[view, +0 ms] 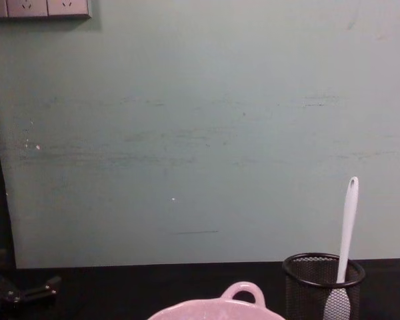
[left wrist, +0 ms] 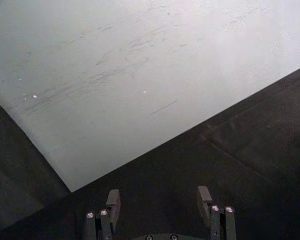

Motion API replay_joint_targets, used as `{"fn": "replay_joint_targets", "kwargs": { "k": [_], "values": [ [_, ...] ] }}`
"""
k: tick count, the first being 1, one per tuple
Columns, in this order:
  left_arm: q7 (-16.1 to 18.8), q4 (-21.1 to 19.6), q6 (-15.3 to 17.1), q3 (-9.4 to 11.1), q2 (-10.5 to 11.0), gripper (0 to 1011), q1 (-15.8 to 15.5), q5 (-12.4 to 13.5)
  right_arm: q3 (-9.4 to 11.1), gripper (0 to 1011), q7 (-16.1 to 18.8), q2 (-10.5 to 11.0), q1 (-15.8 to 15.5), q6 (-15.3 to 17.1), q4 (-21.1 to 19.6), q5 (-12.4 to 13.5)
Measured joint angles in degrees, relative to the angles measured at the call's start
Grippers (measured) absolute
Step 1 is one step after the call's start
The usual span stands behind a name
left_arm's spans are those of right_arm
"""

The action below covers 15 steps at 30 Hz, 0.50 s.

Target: Use the one hand to pick up the spoon and stir the clear water in the bowl.

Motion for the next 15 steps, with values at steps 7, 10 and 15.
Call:
{"fn": "replay_joint_targets", "kwargs": {
  "k": [7, 10, 15],
  "values": [
    [0.0, 0.0, 0.0, 0.0, 0.0, 1011, 0.0, 0.0, 0.9, 1002, 2.4, 0.4, 1.3, -3.4, 4.6, -0.9],
    [0.0, 0.0, 0.0, 0.0, 0.0, 1011, 0.0, 0.0, 1.0, 1002, 3.5, 0.6, 2.2, -4.8, 6.6, -1.4],
    [0.0, 0.0, 0.0, 0.0, 0.0, 1011, 0.0, 0.0, 1.1, 1003, 4.3, 0.5, 2.8, -6.1, 7.5, -1.5]
  ]
}}
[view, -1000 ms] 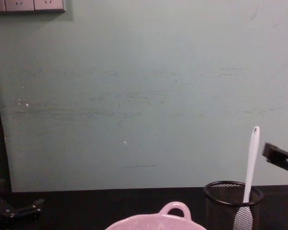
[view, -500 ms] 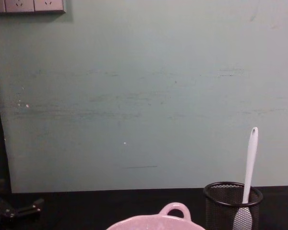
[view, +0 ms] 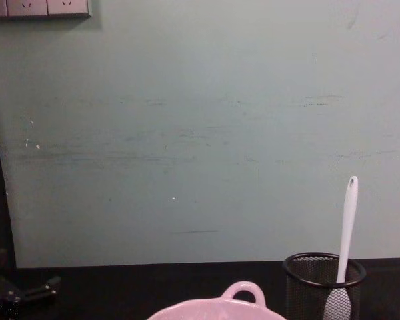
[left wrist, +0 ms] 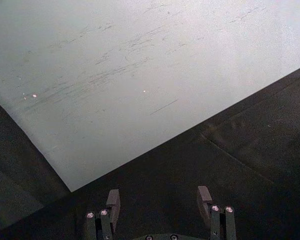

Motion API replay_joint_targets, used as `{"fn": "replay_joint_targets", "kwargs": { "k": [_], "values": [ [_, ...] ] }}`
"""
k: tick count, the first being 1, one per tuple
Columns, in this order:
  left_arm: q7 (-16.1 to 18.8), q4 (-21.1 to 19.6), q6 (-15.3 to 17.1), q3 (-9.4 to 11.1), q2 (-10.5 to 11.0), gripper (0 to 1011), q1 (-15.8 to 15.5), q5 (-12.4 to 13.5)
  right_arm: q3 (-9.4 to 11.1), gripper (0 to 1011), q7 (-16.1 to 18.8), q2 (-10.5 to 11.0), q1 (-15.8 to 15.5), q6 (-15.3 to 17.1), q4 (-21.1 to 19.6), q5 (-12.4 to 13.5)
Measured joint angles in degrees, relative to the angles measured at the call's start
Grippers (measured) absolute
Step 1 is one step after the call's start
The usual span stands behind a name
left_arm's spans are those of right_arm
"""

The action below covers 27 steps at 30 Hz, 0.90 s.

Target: Use the one hand to pick up the spoon and stir the clear water in the bowl.

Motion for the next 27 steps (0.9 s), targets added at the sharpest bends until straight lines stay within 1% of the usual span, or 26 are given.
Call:
{"fn": "replay_joint_targets", "kwargs": {
  "k": [2, 27],
  "values": [
    [0.0, 0.0, 0.0, 0.0, 0.0, 1011, 0.0, 0.0, 0.3, 1002, 0.9, -0.7, 0.1, -1.4, 0.5, 1.2],
    [0.0, 0.0, 0.0, 0.0, 0.0, 1011, 0.0, 0.0, 0.1, 1002, 0.4, -0.4, 0.0, -0.6, 0.2, 0.6]
  ]
}}
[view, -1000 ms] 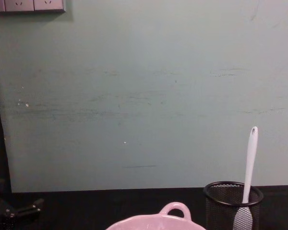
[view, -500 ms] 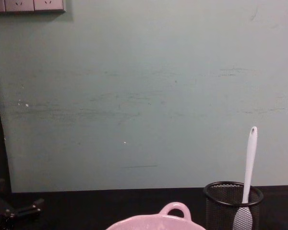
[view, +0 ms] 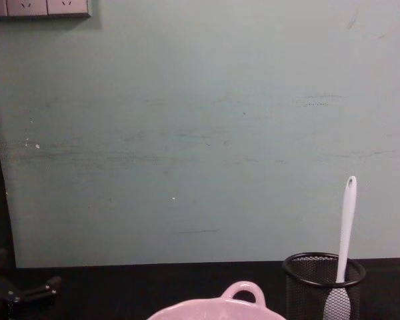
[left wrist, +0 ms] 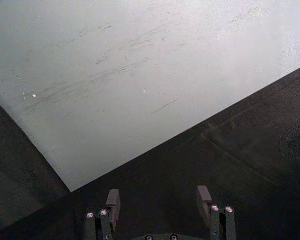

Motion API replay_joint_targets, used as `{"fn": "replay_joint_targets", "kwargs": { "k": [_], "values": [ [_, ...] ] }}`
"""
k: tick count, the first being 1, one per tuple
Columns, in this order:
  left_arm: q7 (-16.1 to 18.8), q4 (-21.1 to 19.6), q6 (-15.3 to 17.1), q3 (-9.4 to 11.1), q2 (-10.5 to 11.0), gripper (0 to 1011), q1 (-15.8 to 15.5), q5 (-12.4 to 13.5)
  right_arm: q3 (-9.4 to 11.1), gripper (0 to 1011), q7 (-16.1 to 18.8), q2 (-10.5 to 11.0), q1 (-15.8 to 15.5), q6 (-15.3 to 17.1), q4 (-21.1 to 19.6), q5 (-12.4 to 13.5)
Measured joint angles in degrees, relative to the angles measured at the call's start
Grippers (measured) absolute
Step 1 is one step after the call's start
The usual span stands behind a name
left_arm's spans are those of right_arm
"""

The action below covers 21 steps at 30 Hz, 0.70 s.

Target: Use the one hand to pick up the spoon and stir the clear water in the bowl.

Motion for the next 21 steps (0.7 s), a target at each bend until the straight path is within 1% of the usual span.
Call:
{"fn": "replay_joint_targets", "kwargs": {
  "k": [21],
  "values": [
    [0.0, 0.0, 0.0, 0.0, 0.0, 1011, 0.0, 0.0, 0.0, 1002, -0.1, 0.1, 0.0, 0.1, -0.1, -0.1]
  ]
}}
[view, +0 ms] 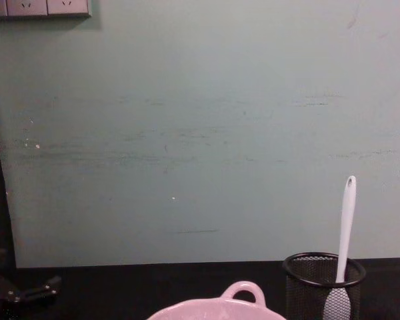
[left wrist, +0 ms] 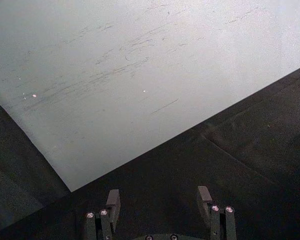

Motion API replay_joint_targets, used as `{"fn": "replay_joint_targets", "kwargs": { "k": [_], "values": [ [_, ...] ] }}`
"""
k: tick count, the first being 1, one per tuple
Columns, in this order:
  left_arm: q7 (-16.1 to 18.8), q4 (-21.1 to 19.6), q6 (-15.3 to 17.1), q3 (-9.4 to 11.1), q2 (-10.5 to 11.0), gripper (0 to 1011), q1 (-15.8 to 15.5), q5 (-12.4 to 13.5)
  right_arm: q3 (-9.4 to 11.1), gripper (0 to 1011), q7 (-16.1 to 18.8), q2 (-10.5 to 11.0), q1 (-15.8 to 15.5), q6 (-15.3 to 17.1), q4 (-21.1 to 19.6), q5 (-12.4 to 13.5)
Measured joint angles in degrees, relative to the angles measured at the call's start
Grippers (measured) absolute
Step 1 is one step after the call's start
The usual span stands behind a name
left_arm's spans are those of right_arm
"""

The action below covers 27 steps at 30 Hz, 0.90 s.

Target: Use the one hand to pick up the spoon and stir the clear water in the bowl.

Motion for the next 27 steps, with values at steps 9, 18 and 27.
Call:
{"fn": "replay_joint_targets", "kwargs": {
  "k": [9, 18, 27],
  "values": [
    [0.0, 0.0, 0.0, 0.0, 0.0, 1011, 0.0, 0.0, 0.0, 1002, 0.0, 0.0, 0.0, 0.0, 0.0, 0.0],
    [0.0, 0.0, 0.0, 0.0, 0.0, 1011, 0.0, 0.0, 0.0, 1002, 0.0, 0.0, 0.0, 0.0, 0.0, 0.0],
    [0.0, 0.0, 0.0, 0.0, 0.0, 1011, 0.0, 0.0, 0.0, 1002, 0.0, 0.0, 0.0, 0.0, 0.0, 0.0]
  ]
}}
